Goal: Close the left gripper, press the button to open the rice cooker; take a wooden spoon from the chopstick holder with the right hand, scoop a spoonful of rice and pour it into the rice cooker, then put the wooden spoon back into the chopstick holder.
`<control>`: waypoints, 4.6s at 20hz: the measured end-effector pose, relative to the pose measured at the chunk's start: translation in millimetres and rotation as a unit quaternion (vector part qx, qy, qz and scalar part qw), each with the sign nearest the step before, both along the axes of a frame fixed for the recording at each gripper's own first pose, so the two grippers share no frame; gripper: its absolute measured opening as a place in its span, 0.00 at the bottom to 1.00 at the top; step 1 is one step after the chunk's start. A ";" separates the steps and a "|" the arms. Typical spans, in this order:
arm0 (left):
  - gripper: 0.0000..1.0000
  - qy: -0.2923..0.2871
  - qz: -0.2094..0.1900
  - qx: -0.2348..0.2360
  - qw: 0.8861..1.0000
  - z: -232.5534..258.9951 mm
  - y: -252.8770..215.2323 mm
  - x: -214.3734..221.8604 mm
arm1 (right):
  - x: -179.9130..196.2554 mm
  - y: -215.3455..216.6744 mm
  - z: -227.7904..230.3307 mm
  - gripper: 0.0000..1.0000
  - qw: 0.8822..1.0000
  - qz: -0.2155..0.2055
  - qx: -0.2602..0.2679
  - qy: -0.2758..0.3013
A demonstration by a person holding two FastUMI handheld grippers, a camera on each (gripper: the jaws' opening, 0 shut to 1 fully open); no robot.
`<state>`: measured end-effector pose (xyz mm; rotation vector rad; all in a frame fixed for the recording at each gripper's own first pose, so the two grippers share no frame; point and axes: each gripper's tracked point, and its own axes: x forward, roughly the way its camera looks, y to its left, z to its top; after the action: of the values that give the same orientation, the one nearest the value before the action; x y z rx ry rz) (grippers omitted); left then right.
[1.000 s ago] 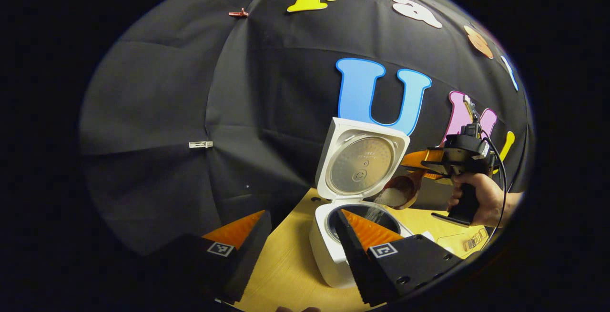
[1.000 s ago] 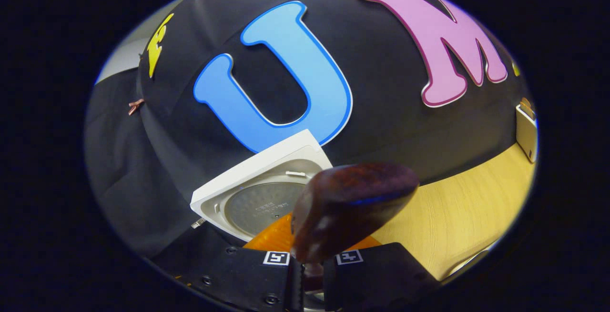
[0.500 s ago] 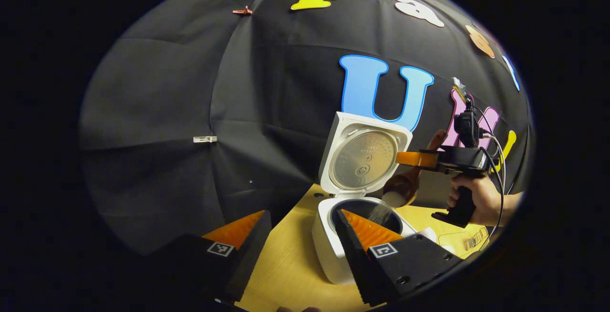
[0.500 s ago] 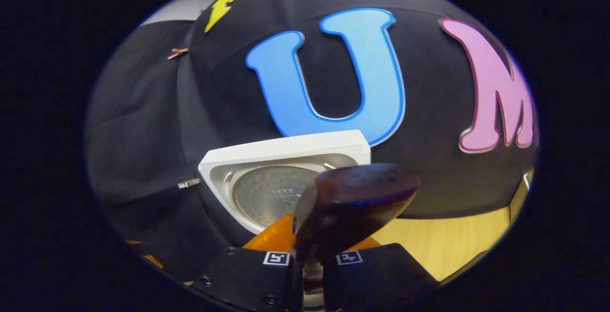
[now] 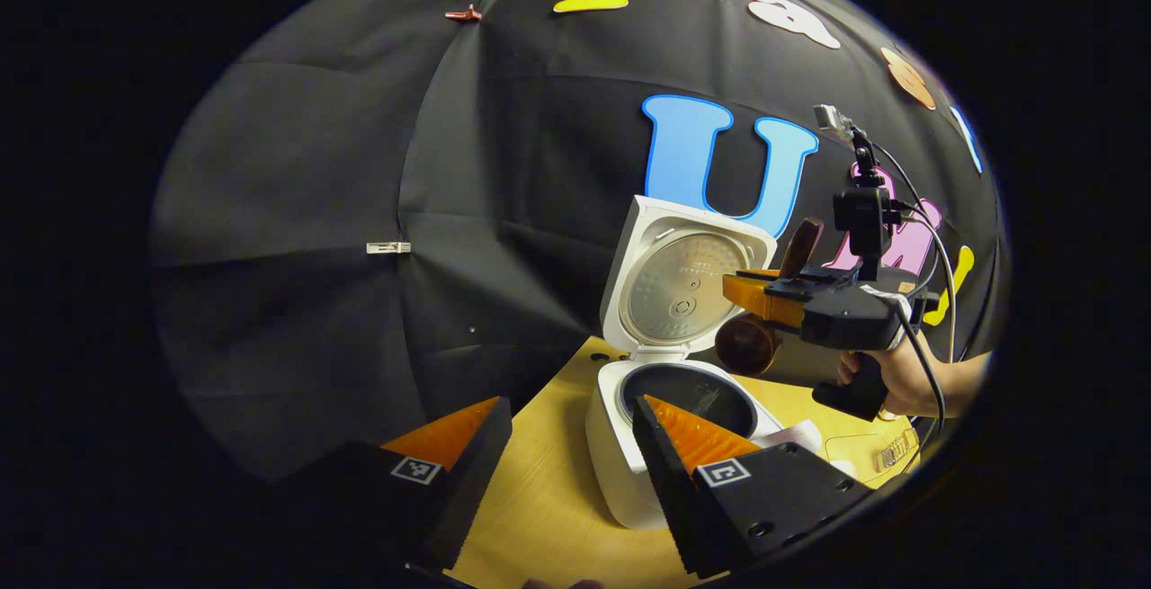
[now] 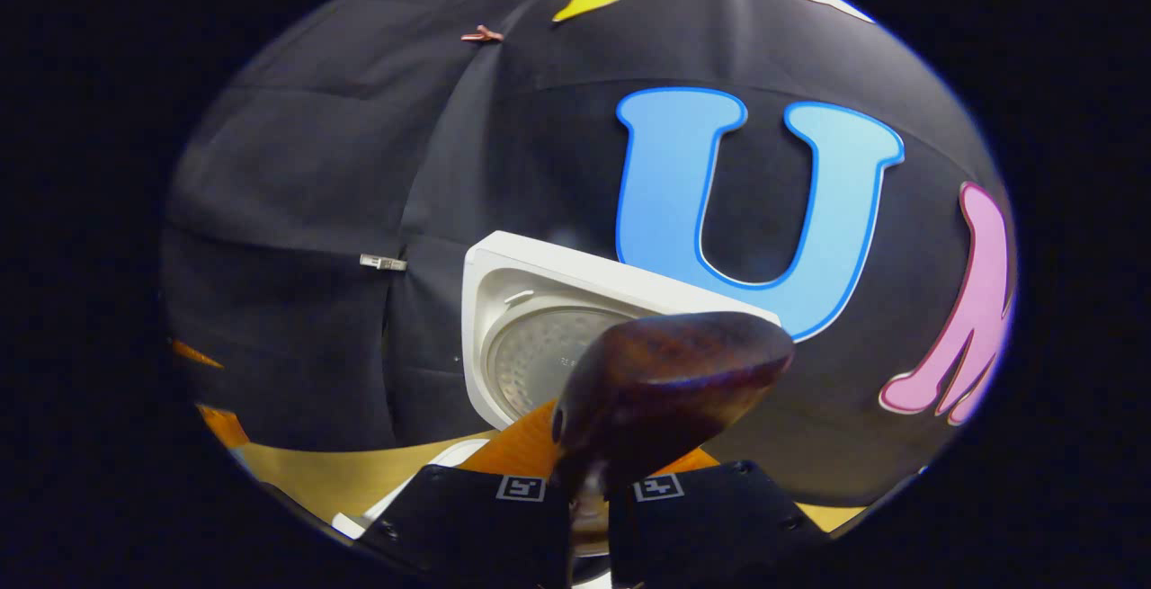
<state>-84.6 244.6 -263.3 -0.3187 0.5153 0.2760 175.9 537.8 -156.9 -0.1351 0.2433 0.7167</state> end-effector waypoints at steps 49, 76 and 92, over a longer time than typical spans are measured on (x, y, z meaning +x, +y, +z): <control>0.87 -0.030 -0.092 -0.017 0.995 67.2 -157.2 65.5 | -72.6 -650.7 -88.9 0.08 0.800 -0.458 0.316 0.225; 0.87 0.022 -0.069 0.013 0.997 81.5 -173.9 52.8 | -132.2 -650.3 -292.5 0.10 0.826 -0.454 0.097 0.319; 0.87 -0.038 -0.116 0.015 0.992 96.7 -173.0 102.6 | -179.9 -708.9 -219.9 0.60 0.786 -0.532 0.132 0.285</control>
<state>18.0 71.5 -166.6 -0.2373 0.4676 0.0460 -4.0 -171.0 -376.8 0.4850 0.7204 -0.3813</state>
